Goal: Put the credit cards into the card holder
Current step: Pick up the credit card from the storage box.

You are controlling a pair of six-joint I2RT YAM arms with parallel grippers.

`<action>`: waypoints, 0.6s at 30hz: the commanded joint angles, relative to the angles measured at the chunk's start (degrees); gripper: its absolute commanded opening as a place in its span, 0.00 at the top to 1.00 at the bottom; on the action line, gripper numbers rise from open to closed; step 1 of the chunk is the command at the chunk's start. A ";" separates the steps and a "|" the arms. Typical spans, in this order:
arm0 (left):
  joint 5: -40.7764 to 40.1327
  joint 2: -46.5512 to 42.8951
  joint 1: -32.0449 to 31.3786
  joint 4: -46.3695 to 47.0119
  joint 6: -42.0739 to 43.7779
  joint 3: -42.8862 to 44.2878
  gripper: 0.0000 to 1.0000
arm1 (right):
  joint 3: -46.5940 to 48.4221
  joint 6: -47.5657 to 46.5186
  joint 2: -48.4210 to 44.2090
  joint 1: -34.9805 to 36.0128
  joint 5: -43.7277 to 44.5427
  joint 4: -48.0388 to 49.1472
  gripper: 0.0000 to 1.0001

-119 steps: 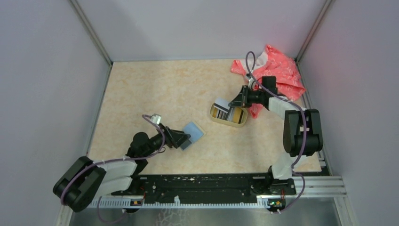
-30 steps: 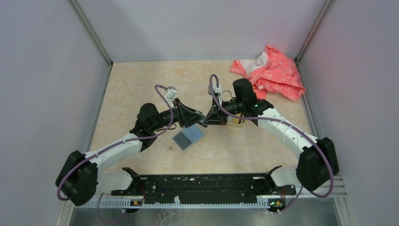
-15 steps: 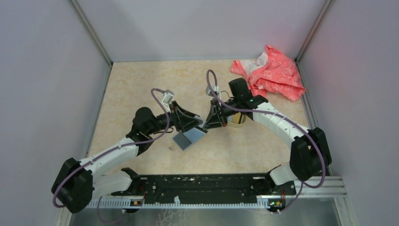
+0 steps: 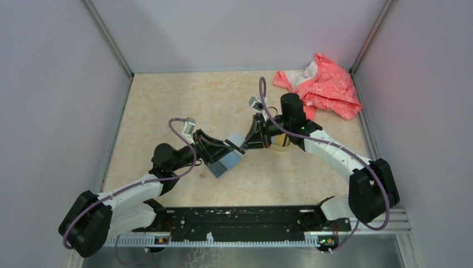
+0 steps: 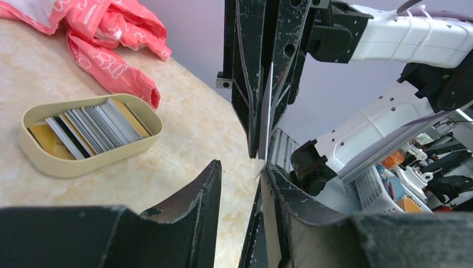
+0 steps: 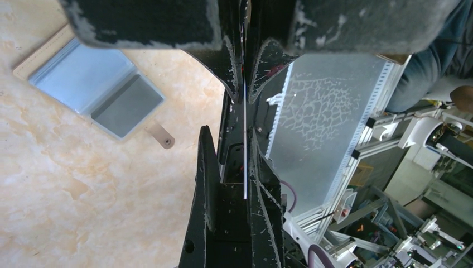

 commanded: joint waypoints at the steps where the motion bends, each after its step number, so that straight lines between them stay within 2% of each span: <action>1: 1.01 2.50 0.18 7.35 -1.20 3.13 0.62 | 0.21 2.10 -1.33 -0.18 -1.19 5.31 1.00; 5: 1.82 3.21 0.15 10.07 -2.27 3.19 0.62 | 0.76 -0.43 -1.44 -0.06 -0.41 2.73 1.00; 7: 1.93 3.12 0.19 9.86 -2.23 3.34 0.77 | 0.77 -0.89 -1.39 0.16 -0.27 2.34 1.00; 9: 2.53 3.27 0.14 9.30 -1.60 3.67 0.99 | 1.13 -2.66 -1.42 0.44 0.02 0.58 1.00; 10: 3.05 3.29 0.09 8.90 -1.20 3.89 1.00 | 1.65 -4.41 -1.42 0.56 0.12 -1.35 1.00; 12: 3.84 3.06 0.16 5.63 0.94 4.50 1.00 | 4.02 -12.35 -1.69 0.63 1.66 -9.59 0.73; 14: 3.65 1.33 0.17 -5.69 5.62 6.41 1.00 | 8.12 -24.64 -2.73 0.58 6.79 -21.95 0.47; 16: 2.48 -0.73 0.18 -18.25 10.60 8.79 1.00 | 9.47 -28.93 -4.60 0.58 12.07 -25.21 0.30; 18: 2.69 -1.63 0.16 -25.38 14.47 10.68 1.00 | 9.11 -31.73 -6.11 0.58 13.00 -25.96 0.25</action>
